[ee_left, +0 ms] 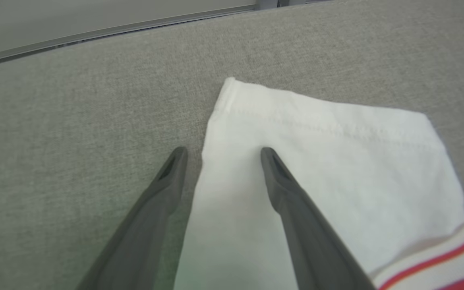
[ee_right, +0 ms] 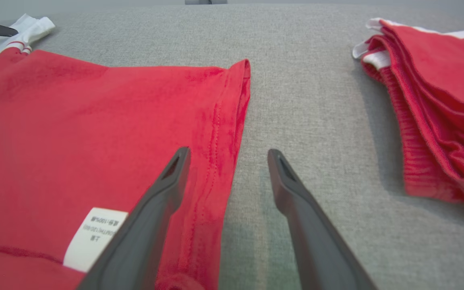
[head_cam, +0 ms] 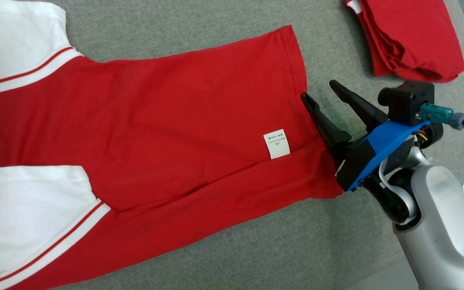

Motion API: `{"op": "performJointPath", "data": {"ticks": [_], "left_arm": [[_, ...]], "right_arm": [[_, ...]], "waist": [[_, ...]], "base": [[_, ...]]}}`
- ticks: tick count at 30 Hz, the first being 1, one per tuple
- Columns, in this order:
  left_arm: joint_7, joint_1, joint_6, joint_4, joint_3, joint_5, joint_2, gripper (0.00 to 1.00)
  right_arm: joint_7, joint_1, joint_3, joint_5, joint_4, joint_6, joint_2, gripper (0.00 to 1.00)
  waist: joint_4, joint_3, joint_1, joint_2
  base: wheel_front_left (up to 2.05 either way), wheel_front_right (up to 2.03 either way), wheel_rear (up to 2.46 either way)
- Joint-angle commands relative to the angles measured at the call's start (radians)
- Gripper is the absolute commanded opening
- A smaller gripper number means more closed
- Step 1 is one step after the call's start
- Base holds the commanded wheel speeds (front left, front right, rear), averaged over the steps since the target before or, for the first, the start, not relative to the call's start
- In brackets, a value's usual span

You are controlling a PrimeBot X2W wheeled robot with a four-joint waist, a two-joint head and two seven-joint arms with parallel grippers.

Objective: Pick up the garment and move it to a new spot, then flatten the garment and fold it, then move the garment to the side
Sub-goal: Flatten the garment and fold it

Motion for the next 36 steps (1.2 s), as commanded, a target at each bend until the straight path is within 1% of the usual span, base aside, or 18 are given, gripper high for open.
{"op": "performJointPath", "data": {"ticks": [1, 2, 3, 4, 5, 6, 11, 16, 20, 24, 28, 30, 36], "left_arm": [[0.015, 0.004, 0.0, -0.001, -0.003, -0.011, -0.008, 1.0], [0.019, 0.006, -0.003, -0.004, -0.006, -0.015, -0.012, 1.0], [0.018, 0.008, -0.003, -0.008, -0.008, -0.016, -0.013, 0.86], [0.013, 0.009, -0.005, -0.012, -0.009, -0.016, -0.012, 0.38], [0.008, 0.01, -0.007, -0.015, -0.011, -0.015, -0.011, 0.22], [0.003, 0.012, -0.008, -0.019, -0.013, -0.014, -0.013, 0.0], [-0.053, 0.0, -0.017, -0.035, -0.009, -0.015, -0.02, 0.0], [-0.108, -0.016, -0.04, -0.042, -0.022, -0.017, -0.047, 0.0], [-0.159, -0.023, -0.065, -0.065, -0.034, -0.027, -0.084, 0.0], [-0.186, -0.021, -0.086, -0.089, -0.056, -0.034, -0.11, 0.0], [-0.209, -0.017, -0.096, -0.112, -0.064, -0.042, -0.13, 0.0], [-0.219, -0.013, -0.098, -0.118, -0.068, -0.047, -0.136, 0.0], [-0.249, -0.008, -0.103, -0.112, -0.079, -0.055, -0.155, 0.0]], "right_arm": [[-0.008, -0.022, 0.006, 0.011, 0.009, 0.0, -0.008, 1.0], [-0.01, -0.027, 0.01, 0.012, 0.013, 0.0, -0.01, 1.0], [-0.013, -0.033, 0.014, 0.014, 0.017, 0.0, -0.012, 1.0], [-0.017, -0.039, 0.019, 0.016, 0.022, 0.0, -0.014, 1.0], [-0.02, -0.045, 0.023, 0.02, 0.028, 0.0, -0.016, 1.0], [-0.022, -0.05, 0.026, 0.023, 0.034, 0.0, -0.018, 1.0], [-0.033, -0.08, 0.037, 0.029, 0.07, 0.0, -0.04, 1.0], [-0.005, -0.134, 0.04, 0.019, 0.112, 0.0, -0.083, 1.0], [0.054, -0.199, 0.034, 0.007, 0.16, 0.0, -0.124, 1.0], [0.131, -0.263, 0.053, 0.006, 0.207, 0.0, -0.158, 1.0], [0.201, -0.322, 0.075, 0.003, 0.265, 0.0, -0.18, 1.0], [0.242, -0.345, 0.084, 0.01, 0.306, 0.0, -0.183, 1.0], [0.321, -0.397, 0.121, 0.023, 0.399, 0.0, -0.194, 1.0]], "waist": [[-0.001, 0.003, 0.0, 0.0], [0.0, 0.004, 0.0, 0.0], [0.0, 0.006, 0.0, 0.0], [0.0, 0.007, 0.0, 0.0], [0.001, 0.007, 0.0, 0.0], [0.002, 0.007, 0.0, 0.0], [0.021, 0.003, 0.0, 0.0], [0.066, -0.023, 0.0, 0.0], [0.119, -0.044, 0.0, 0.0], [0.173, -0.054, 0.0, 0.0], [0.214, -0.052, 0.0, 0.0], [0.227, -0.05, 0.0, 0.0], [0.252, -0.043, 0.0, 0.0]], "base": [[0.0, 0.0, 0.0], [0.0, 0.0, 0.0], [0.0, 0.0, 0.0], [0.0, 0.0, 0.0], [0.0, 0.0, 0.0], [0.0, 0.0, 0.0], [0.0, 0.0, 0.0], [0.0, 0.0, 0.0], [0.0, 0.0, 0.0], [0.0, 0.0, 0.0], [0.0, 0.0, 0.0], [0.0, 0.0, 0.0], [0.0, 0.0, 0.0]]}}
